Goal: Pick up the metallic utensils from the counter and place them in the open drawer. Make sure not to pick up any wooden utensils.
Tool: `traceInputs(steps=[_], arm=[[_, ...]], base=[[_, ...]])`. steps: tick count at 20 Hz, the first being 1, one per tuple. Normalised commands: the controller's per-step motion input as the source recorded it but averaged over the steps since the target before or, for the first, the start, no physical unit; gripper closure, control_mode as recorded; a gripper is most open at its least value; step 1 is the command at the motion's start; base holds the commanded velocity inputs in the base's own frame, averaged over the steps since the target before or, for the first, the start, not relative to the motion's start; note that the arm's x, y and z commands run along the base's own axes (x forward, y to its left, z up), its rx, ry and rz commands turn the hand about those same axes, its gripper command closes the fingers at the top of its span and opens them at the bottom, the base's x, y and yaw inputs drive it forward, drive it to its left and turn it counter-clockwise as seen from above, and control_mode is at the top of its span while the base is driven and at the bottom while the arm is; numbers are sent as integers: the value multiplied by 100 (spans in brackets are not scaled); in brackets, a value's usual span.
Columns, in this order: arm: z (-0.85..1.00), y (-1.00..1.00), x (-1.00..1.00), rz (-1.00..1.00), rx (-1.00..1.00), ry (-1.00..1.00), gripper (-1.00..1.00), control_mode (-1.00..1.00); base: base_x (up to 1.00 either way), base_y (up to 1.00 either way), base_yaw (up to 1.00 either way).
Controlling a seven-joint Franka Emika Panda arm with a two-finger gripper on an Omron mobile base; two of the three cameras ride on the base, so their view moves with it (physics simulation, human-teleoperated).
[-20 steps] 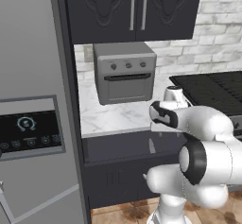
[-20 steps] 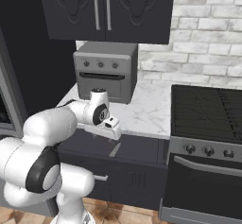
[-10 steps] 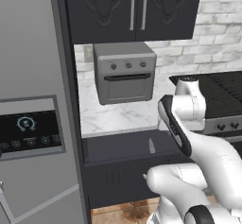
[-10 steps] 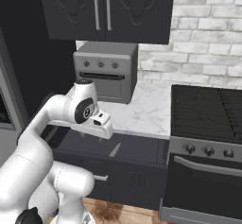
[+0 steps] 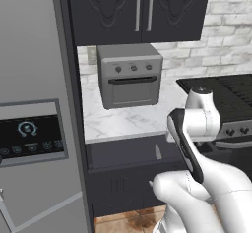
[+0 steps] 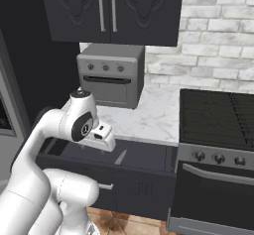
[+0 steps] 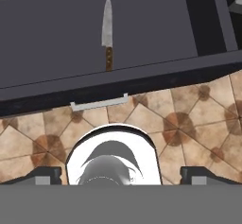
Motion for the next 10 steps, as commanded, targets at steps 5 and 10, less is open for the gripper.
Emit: traceInputs(steps=[5,10], arm=[[0,0,0,0,0,0,-100,-100],[0,0,-2,0,0,0,-100,100]], base=[[0,0,0],[-7,0,0]])
